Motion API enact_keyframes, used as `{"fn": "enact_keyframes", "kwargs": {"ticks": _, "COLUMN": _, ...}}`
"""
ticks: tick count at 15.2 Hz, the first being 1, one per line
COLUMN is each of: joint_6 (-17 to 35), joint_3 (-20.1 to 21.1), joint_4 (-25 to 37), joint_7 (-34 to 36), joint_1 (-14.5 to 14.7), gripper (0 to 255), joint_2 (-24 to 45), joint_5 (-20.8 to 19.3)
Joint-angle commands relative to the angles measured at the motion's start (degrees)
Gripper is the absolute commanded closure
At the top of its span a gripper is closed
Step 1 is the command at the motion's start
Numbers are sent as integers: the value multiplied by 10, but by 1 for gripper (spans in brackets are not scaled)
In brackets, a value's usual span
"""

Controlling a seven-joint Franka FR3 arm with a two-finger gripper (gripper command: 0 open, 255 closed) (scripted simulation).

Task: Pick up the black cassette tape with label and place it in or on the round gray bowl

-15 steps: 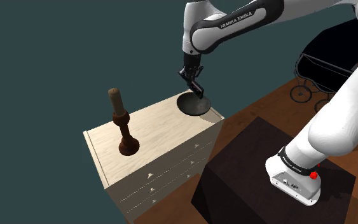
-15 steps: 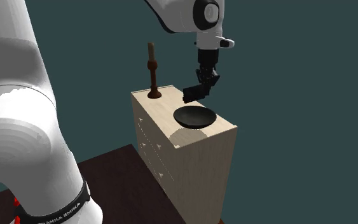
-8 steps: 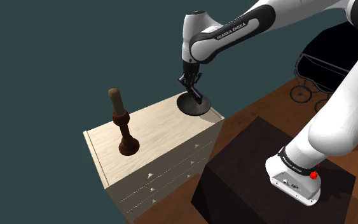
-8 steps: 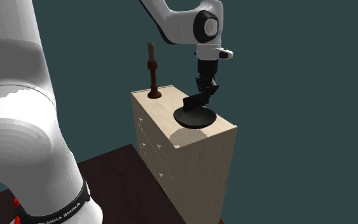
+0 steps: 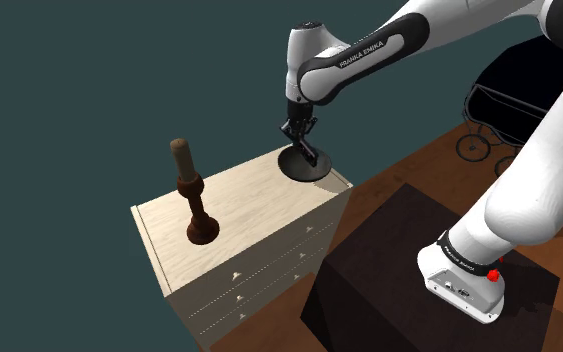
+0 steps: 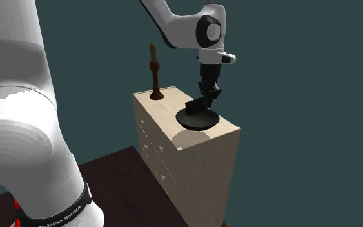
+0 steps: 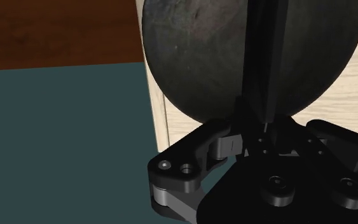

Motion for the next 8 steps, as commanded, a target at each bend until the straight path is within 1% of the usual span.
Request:
{"fn": "enact_keyframes", "kwargs": {"ticks": 1, "joint_6": 0, "joint_3": 0, "joint_4": 0, "joint_7": 0, "joint_1": 0, "gripper": 0, "joint_2": 0, "joint_5": 0}}
{"fn": "enact_keyframes", "kwargs": {"ticks": 6, "joint_6": 0, "joint_3": 0, "joint_4": 0, "joint_7": 0, "joint_1": 0, "gripper": 0, "joint_2": 0, "joint_5": 0}}
{"fn": "enact_keyframes", "kwargs": {"ticks": 8, "joint_6": -36, "joint_3": 2, "joint_4": 17, "joint_7": -5, "joint_1": 0, "gripper": 0, "joint_2": -20, "joint_5": 7}}
